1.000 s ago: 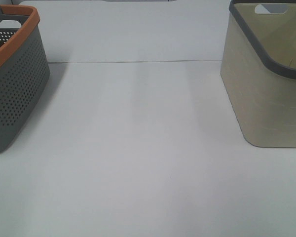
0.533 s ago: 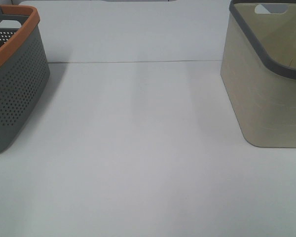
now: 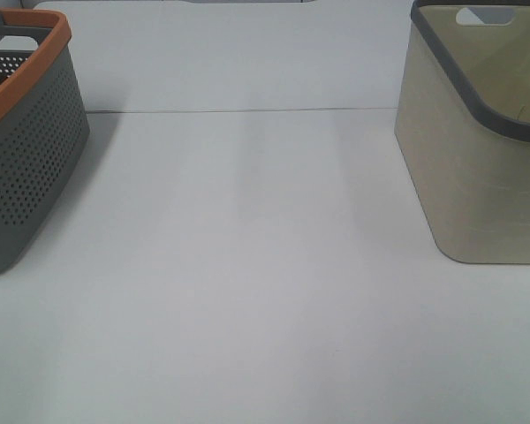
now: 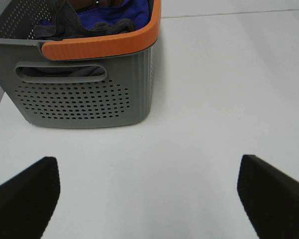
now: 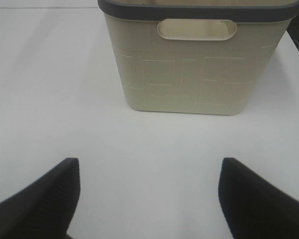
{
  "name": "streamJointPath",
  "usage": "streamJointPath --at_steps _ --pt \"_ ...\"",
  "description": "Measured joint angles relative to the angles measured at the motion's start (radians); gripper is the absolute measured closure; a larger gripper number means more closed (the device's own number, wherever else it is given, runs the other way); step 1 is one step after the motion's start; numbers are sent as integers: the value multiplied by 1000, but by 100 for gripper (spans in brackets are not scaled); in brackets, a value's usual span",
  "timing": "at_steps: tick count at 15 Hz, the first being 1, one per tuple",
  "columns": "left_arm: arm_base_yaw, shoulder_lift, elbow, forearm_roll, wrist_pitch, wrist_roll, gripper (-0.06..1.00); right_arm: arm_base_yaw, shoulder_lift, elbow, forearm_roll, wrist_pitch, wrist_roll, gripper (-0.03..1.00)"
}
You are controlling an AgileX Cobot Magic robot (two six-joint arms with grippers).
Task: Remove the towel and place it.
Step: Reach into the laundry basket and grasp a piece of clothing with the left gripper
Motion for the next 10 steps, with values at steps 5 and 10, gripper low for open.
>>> streamJointPath --at_steps 5,10 --pt "0 0 0 0 0 0 4 0 0 0 0 0 0 21" --pt "0 0 0 0 0 0 4 0 0 0 0 0 0 21"
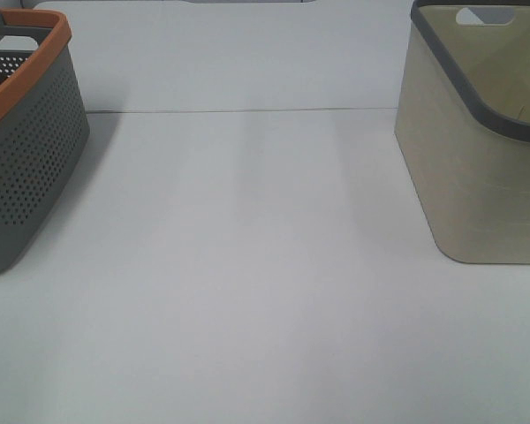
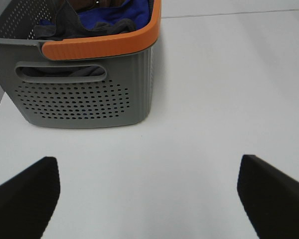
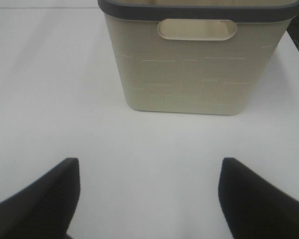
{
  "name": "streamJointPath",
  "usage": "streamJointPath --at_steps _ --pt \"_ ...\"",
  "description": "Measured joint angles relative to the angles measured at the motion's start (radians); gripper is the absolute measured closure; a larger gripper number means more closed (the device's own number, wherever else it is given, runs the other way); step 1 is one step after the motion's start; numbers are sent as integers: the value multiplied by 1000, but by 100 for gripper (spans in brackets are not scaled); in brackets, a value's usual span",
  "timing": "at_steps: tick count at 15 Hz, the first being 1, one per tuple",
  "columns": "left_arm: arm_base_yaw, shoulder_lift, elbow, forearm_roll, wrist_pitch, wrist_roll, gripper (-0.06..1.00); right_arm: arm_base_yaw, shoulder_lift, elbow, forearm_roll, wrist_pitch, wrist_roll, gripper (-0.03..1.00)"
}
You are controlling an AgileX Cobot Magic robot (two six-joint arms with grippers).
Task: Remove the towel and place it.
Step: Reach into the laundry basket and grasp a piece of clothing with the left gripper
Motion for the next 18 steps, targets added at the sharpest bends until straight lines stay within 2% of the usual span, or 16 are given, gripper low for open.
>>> streamJointPath --at_steps 18 --pt "0 0 0 0 0 0 4 0 0 0 0 0 -1 21"
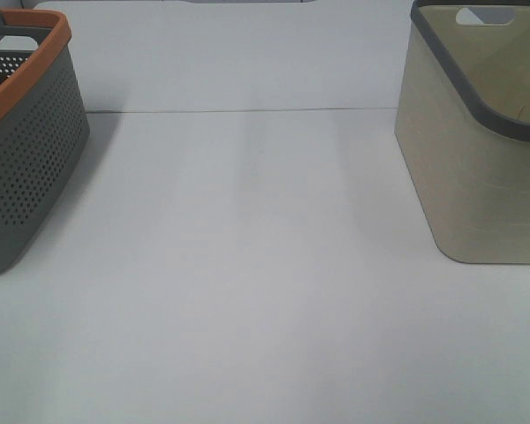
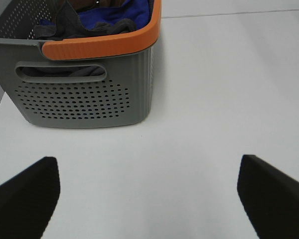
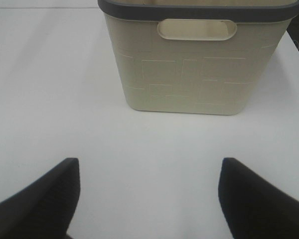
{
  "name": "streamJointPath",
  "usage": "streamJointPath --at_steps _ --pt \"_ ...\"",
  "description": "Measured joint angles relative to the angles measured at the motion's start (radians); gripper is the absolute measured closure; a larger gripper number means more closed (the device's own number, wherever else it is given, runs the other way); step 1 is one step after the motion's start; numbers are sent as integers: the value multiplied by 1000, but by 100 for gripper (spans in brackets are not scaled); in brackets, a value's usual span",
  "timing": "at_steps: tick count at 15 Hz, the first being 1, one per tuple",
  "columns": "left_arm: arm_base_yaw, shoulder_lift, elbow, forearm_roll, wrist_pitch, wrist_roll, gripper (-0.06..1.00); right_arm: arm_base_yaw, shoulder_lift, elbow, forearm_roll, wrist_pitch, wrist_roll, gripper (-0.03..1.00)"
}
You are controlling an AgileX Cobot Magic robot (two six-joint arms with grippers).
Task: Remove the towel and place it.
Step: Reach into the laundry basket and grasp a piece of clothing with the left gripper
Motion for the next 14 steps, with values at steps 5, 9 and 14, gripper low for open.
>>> streamJointPath --at_steps 5,9,14 --pt "0 189 -119 -2 -91 -25 4 0 0 0 0 0 0 21" --pt "0 438 -210 -1 -192 -73 4 0 0 0 0 0 0 21" --pt "0 810 -375 29 -377 -234 4 0 0 0 0 0 0 21"
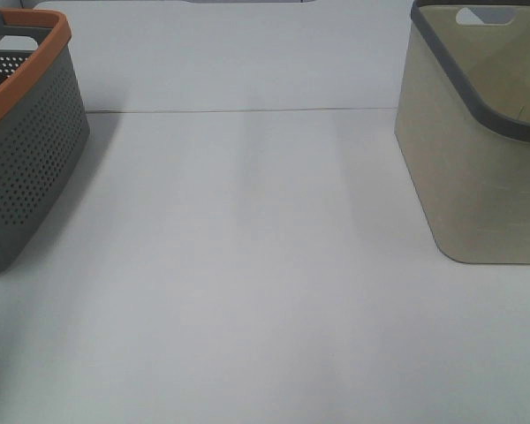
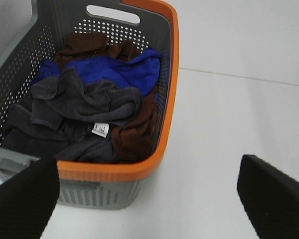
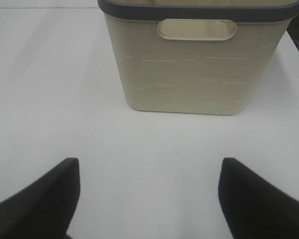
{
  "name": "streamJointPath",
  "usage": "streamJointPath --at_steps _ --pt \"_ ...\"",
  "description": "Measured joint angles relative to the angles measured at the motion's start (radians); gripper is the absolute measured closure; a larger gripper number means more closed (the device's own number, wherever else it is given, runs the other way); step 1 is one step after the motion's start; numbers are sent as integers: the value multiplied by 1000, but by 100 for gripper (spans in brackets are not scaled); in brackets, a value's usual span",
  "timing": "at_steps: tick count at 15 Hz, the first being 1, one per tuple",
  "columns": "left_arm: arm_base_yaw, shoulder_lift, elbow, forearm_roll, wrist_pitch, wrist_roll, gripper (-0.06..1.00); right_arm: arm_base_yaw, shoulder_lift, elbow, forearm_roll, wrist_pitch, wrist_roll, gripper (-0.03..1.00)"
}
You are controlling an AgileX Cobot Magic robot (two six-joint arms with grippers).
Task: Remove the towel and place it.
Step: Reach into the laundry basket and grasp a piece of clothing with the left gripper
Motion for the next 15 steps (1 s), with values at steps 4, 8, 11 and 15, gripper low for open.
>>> streamJointPath --at_steps 4,8,11,15 --pt "0 316 -214 87 -62 -223 5 0 0 0 0 0 1 21" --pt "0 549 -366 213 -66 -481 6 0 0 0 0 0 1 21" --pt "0 666 -432 284 -44 -648 6 0 0 0 0 0 1 21" --pt "0 817 -474 410 48 -867 8 0 0 0 0 0 1 21"
